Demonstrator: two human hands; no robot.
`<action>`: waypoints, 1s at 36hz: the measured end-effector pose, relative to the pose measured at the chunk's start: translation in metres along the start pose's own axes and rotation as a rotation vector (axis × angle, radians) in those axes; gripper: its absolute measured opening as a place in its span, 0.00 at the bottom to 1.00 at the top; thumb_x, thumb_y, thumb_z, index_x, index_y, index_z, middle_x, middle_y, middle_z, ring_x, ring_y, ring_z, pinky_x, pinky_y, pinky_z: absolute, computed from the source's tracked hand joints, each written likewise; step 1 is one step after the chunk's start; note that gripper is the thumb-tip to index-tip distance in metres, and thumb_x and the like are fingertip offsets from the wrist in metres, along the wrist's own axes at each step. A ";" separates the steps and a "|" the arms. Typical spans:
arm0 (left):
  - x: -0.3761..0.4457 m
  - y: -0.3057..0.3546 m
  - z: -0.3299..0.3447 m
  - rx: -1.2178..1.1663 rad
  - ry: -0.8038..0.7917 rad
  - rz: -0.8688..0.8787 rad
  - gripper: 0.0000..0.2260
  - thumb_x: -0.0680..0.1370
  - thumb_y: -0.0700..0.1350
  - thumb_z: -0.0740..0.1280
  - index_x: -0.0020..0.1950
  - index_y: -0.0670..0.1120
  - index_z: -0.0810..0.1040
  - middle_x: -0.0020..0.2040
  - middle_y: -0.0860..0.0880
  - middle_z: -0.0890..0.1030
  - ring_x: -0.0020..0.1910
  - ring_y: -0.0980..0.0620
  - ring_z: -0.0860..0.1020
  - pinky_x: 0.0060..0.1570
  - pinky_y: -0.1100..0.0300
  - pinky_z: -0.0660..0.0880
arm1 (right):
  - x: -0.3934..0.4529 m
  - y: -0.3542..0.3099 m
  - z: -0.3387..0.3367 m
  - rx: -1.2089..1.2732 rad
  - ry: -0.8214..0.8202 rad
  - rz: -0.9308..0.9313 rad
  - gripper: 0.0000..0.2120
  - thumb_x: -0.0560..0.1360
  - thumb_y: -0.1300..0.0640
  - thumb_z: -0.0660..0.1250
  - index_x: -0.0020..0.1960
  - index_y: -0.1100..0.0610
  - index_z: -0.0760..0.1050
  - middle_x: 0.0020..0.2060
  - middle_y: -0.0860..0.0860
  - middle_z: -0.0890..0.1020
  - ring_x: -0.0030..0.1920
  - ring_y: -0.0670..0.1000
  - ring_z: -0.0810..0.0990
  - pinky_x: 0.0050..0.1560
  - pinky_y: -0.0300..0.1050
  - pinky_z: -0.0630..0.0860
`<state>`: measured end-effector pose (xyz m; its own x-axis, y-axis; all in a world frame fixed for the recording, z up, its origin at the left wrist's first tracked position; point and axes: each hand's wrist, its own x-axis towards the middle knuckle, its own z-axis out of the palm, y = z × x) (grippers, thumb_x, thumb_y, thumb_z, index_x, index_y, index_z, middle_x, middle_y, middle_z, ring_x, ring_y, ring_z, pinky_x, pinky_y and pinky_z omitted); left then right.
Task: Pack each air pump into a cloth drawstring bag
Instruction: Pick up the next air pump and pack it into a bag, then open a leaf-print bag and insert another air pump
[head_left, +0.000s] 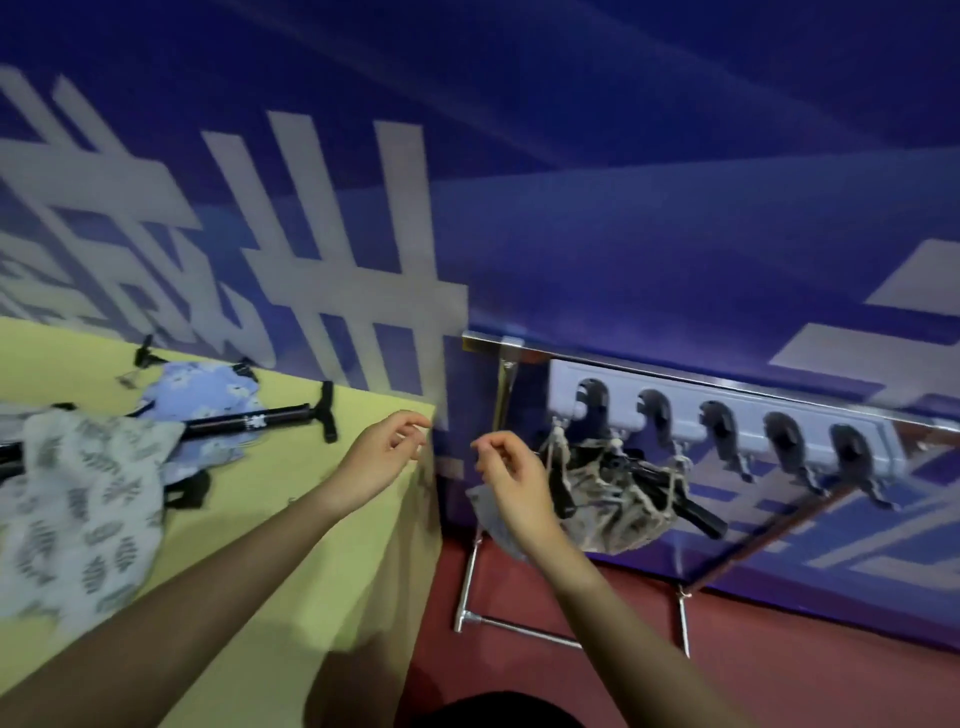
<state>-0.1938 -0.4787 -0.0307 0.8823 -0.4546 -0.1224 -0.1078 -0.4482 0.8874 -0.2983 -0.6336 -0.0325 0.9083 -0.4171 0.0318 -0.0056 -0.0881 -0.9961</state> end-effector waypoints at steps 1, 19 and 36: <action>-0.005 -0.013 -0.016 -0.002 0.015 -0.036 0.09 0.80 0.38 0.60 0.55 0.48 0.77 0.47 0.47 0.80 0.41 0.52 0.78 0.42 0.61 0.73 | -0.002 0.003 0.016 0.009 -0.017 0.018 0.05 0.75 0.53 0.63 0.42 0.50 0.76 0.32 0.44 0.78 0.36 0.44 0.76 0.42 0.42 0.72; -0.099 -0.219 -0.280 0.225 0.490 -0.376 0.13 0.81 0.41 0.63 0.64 0.40 0.76 0.61 0.40 0.78 0.58 0.41 0.76 0.56 0.48 0.74 | -0.012 0.029 0.314 -0.147 -0.300 0.404 0.13 0.78 0.64 0.57 0.40 0.56 0.76 0.31 0.50 0.76 0.31 0.48 0.74 0.30 0.37 0.68; -0.100 -0.282 -0.349 0.132 0.094 -0.608 0.12 0.80 0.44 0.61 0.37 0.42 0.74 0.35 0.43 0.77 0.34 0.46 0.75 0.38 0.57 0.68 | -0.059 0.061 0.423 -0.331 -0.544 0.842 0.09 0.77 0.58 0.58 0.38 0.52 0.70 0.35 0.49 0.74 0.35 0.48 0.71 0.36 0.40 0.69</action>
<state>-0.0911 -0.0381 -0.1133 0.8396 -0.0220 -0.5428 0.3751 -0.6993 0.6085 -0.1758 -0.2319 -0.1303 0.6225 -0.0036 -0.7826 -0.7612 -0.2353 -0.6044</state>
